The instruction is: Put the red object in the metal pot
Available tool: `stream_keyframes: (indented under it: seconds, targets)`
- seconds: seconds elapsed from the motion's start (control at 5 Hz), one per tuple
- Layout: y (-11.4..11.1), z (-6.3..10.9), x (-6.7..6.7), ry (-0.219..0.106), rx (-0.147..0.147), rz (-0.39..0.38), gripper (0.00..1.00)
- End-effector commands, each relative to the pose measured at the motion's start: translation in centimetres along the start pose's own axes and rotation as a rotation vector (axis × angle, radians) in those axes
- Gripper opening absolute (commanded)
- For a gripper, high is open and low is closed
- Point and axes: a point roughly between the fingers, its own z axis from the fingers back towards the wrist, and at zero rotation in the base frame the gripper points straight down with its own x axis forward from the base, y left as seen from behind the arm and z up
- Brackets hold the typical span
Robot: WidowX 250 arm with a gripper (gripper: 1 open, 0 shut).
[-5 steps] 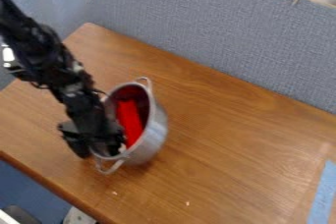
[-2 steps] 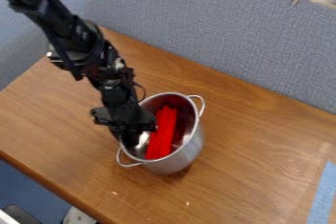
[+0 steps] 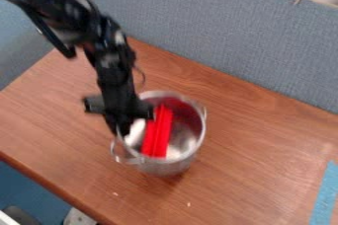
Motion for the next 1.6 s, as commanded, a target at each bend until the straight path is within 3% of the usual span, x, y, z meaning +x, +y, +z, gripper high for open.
stream_keyframes:
  seconds: [0.0, 0.2, 0.4, 0.6, 0.8, 1.0, 1.2, 1.4]
  targets:
    - [2.8, 3.7, 2.8, -0.075, -0.072, 0.024, 0.00]
    - [6.5, 2.8, 4.4, -0.072, -0.073, -0.003, 0.00]
    - [7.9, -0.4, 4.6, -0.033, -0.059, -0.053, 0.00]
    - [7.6, -3.1, 4.2, -0.024, -0.039, -0.144, 0.00]
    - [8.3, -2.1, 5.3, -0.034, -0.062, -0.158, 1.00]
    - [9.1, -0.9, 6.1, -0.027, -0.068, -0.174, 1.00]
    - [9.8, 2.1, 7.0, -0.027, -0.087, -0.187, 1.00]
    - [11.8, 4.5, 8.5, -0.073, -0.106, -0.165, 1.00]
